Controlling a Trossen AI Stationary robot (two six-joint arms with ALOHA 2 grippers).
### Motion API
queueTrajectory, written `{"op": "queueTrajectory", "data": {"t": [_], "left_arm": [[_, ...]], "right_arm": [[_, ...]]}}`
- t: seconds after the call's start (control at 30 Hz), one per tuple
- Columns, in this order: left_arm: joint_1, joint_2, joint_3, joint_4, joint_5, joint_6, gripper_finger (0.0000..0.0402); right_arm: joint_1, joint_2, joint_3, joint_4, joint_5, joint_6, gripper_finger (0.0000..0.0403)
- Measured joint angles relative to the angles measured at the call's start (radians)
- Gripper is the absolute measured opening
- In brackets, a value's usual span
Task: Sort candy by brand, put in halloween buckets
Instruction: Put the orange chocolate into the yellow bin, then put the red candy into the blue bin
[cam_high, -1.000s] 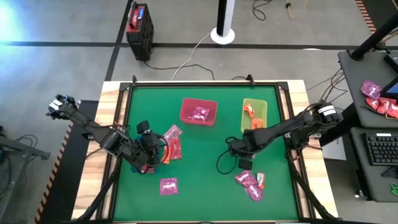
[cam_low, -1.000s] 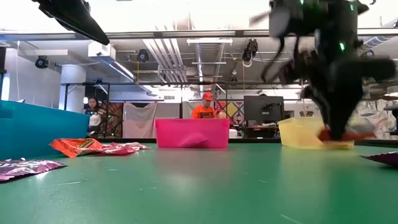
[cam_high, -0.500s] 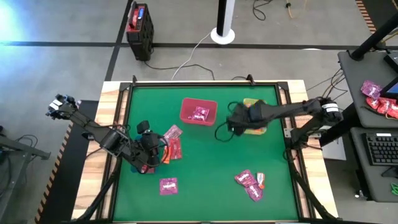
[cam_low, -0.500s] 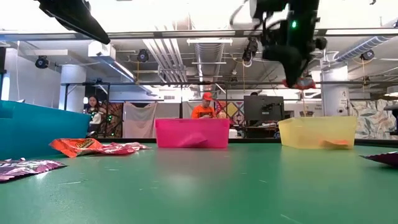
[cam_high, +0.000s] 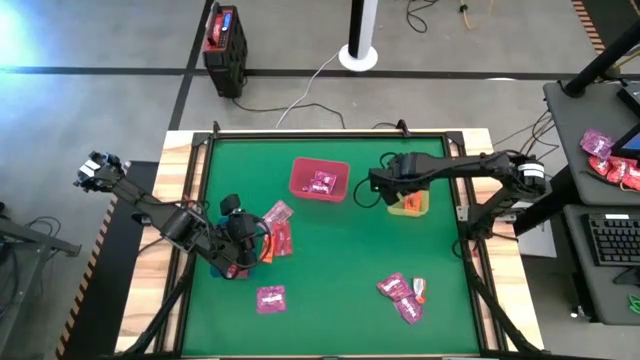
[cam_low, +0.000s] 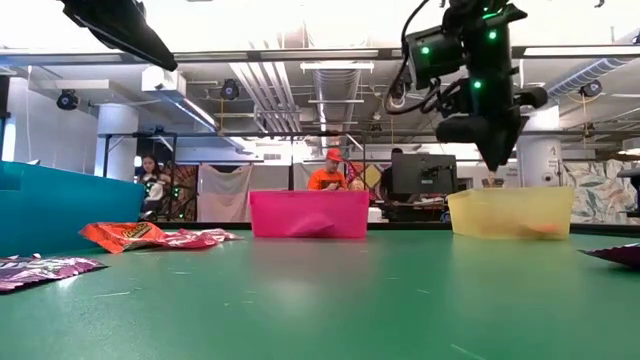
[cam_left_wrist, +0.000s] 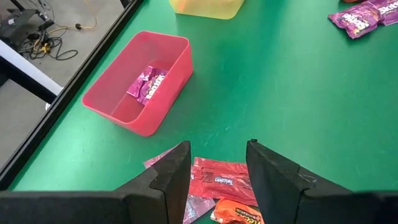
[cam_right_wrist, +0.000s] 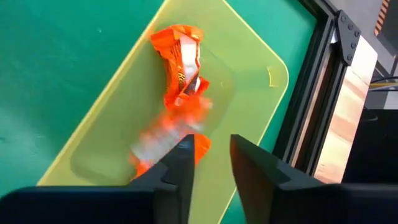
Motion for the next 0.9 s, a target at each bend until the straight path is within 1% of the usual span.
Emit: {"op": "queueTrajectory", "data": {"t": [0.23,0.4,0.57,0.7,0.8,0.9], "left_arm": [[0.0,0.0,0.0,0.036,0.001,-0.001,0.0139],[0.0,0.0,0.0,0.074,0.021,-0.002,0.0139],[0.0,0.0,0.0,0.119,0.036,-0.001,0.0139],[0.0,0.011,0.0,0.137,0.104,0.008,0.0139],[0.0,0.059,0.0,0.137,0.146,0.009,0.0139],[0.0,0.141,0.0,0.141,0.146,0.026,0.0139]], "right_arm": [[0.027,0.0,0.007,0.019,0.0,0.01,0.0172],[0.093,-0.002,0.063,0.038,0.0,-0.01,0.0201],[0.198,-0.004,0.107,0.112,0.002,-0.067,0.0212],[0.293,-0.004,0.116,0.217,0.001,-0.126,0.0212],[0.358,-0.004,0.114,0.3,0.001,-0.151,0.0211],[0.408,-0.004,0.112,0.374,0.002,-0.162,0.0212]]}}
